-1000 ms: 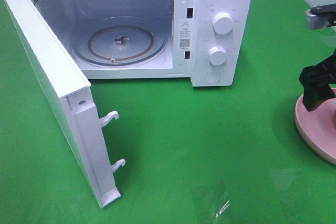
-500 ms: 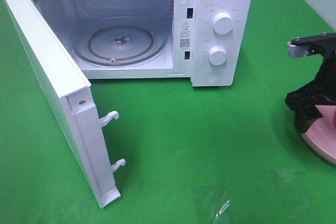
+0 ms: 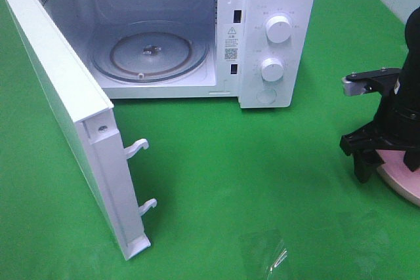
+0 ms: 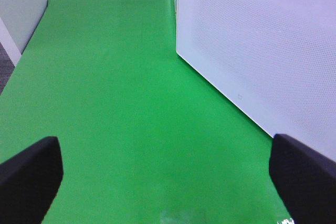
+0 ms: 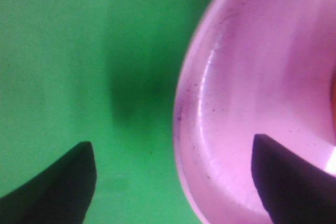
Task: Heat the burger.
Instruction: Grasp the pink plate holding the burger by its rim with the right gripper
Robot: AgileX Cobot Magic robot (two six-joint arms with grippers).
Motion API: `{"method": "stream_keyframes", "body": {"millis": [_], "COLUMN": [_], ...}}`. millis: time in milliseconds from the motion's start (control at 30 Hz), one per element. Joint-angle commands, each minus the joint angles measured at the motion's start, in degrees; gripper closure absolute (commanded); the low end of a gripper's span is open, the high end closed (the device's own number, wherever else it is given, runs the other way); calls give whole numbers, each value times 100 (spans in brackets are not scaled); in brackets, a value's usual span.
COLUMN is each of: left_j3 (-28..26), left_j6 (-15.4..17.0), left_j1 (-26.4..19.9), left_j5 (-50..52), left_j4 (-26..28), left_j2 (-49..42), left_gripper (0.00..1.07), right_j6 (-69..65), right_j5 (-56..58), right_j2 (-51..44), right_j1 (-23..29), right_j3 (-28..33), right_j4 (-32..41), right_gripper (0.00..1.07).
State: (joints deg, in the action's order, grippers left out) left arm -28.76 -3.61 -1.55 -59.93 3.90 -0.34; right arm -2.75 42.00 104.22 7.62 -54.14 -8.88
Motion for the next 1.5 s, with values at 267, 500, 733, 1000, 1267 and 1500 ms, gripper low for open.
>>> {"method": "stream_keyframes", "body": {"millis": [267, 500, 733, 1000, 1267, 1500], "left_j3": [11, 11, 11, 11, 11, 11], "left_j6": [29, 29, 29, 29, 29, 29], "left_j1": [34, 34, 34, 34, 34, 34], "left_j5": [40, 40, 40, 40, 40, 40], "left_j4": [17, 17, 17, 17, 17, 17], "left_j2": [-109, -109, -109, -109, -109, -109], "left_gripper": [7, 7, 7, 7, 7, 7], "right_j6": [80, 29, -166, -269, -292, -756], "right_j5": [-252, -304, -304, -304, -304, -132], "right_j2": [407, 430, 430, 430, 430, 286], "right_j1": [-34, -34, -34, -34, -34, -11], "right_j3": [-29, -29, -29, -29, -29, -29], "right_j4": [46, 0, -115, -252, -258, -705], "right_gripper": [31, 35, 59, 105, 107, 107]}}
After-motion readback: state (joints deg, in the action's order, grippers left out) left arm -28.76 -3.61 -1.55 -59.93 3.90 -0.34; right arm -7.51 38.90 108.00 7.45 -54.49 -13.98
